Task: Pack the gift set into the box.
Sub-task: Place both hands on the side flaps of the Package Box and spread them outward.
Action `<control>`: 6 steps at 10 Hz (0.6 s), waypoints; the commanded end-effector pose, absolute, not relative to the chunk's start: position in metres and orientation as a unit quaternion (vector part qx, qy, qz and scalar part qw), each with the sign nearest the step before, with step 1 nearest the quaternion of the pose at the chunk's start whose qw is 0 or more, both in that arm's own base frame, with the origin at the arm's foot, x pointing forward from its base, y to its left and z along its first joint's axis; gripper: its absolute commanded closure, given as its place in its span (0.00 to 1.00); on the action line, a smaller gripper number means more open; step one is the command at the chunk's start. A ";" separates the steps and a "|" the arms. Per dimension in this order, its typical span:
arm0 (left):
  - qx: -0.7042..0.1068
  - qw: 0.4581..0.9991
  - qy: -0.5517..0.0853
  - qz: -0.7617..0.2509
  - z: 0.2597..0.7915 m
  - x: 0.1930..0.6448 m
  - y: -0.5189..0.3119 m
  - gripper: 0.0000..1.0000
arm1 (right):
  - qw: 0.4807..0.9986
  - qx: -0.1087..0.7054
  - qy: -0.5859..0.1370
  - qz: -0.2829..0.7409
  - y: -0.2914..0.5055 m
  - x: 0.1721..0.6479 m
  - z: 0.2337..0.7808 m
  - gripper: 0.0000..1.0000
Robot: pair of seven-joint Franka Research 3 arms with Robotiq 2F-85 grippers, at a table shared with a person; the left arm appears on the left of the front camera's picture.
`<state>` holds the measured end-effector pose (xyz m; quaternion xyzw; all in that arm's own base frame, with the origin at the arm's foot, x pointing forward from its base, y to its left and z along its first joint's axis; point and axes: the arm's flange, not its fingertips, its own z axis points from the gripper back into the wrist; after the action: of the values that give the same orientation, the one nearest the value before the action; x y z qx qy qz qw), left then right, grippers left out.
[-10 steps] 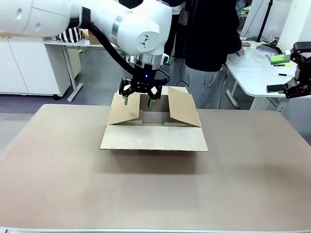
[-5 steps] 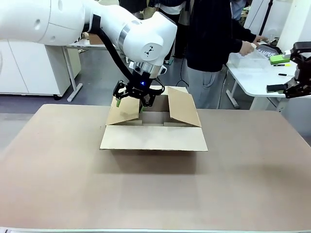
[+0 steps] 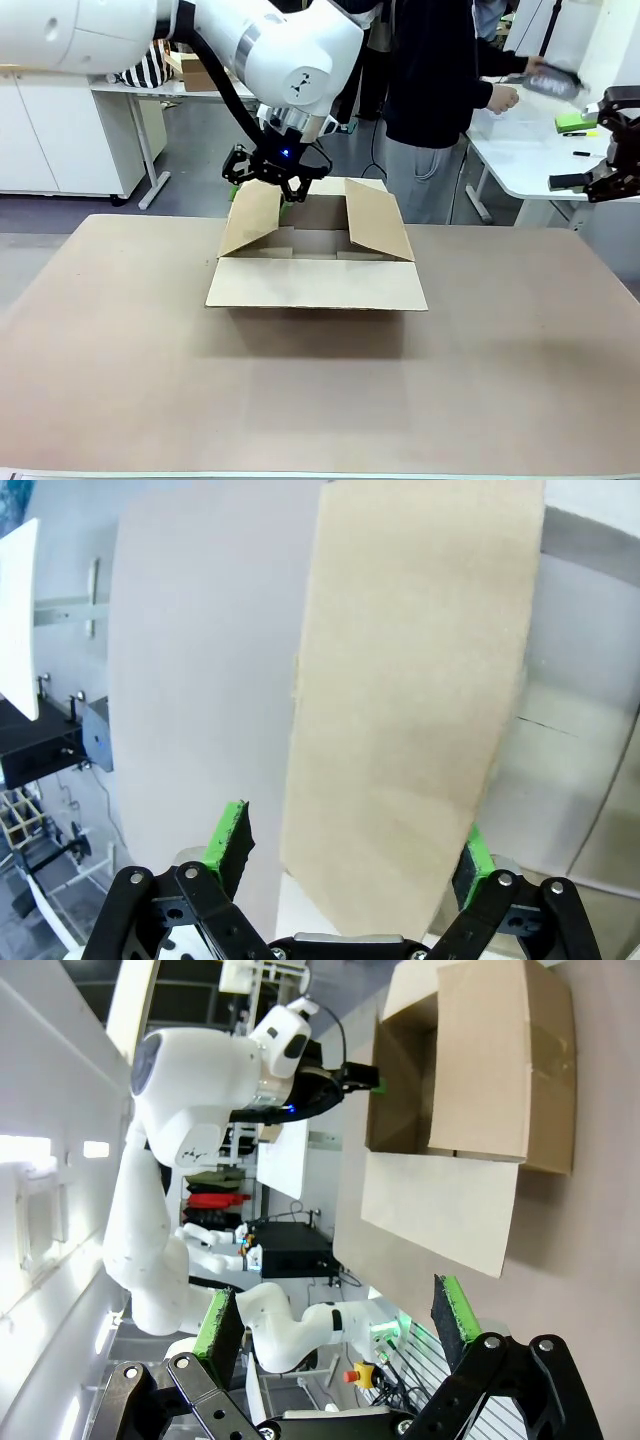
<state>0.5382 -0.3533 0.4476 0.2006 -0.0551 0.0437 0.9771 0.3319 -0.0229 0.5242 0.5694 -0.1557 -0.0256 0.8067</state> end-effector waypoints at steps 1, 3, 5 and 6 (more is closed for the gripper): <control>0.217 0.972 -0.064 0.066 0.448 0.529 -0.329 0.00 | 0.802 0.574 -0.165 -0.015 -0.022 0.335 0.525 0.00; 0.204 0.974 -0.056 0.077 0.453 0.529 -0.308 0.00 | 0.802 0.574 -0.165 -0.015 -0.022 0.335 0.525 0.00; 0.172 0.979 -0.053 0.092 0.462 0.525 -0.284 0.00 | 0.802 0.574 -0.165 -0.015 -0.022 0.335 0.525 0.00; 0.152 0.982 -0.052 0.099 0.465 0.524 -0.274 0.00 | 0.802 0.574 -0.165 -0.015 -0.022 0.335 0.525 0.00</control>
<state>0.5394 -0.2902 0.4670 0.1828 -0.0500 0.0956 0.9772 0.3318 -0.0231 0.5241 0.5695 -0.1557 -0.0256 0.8067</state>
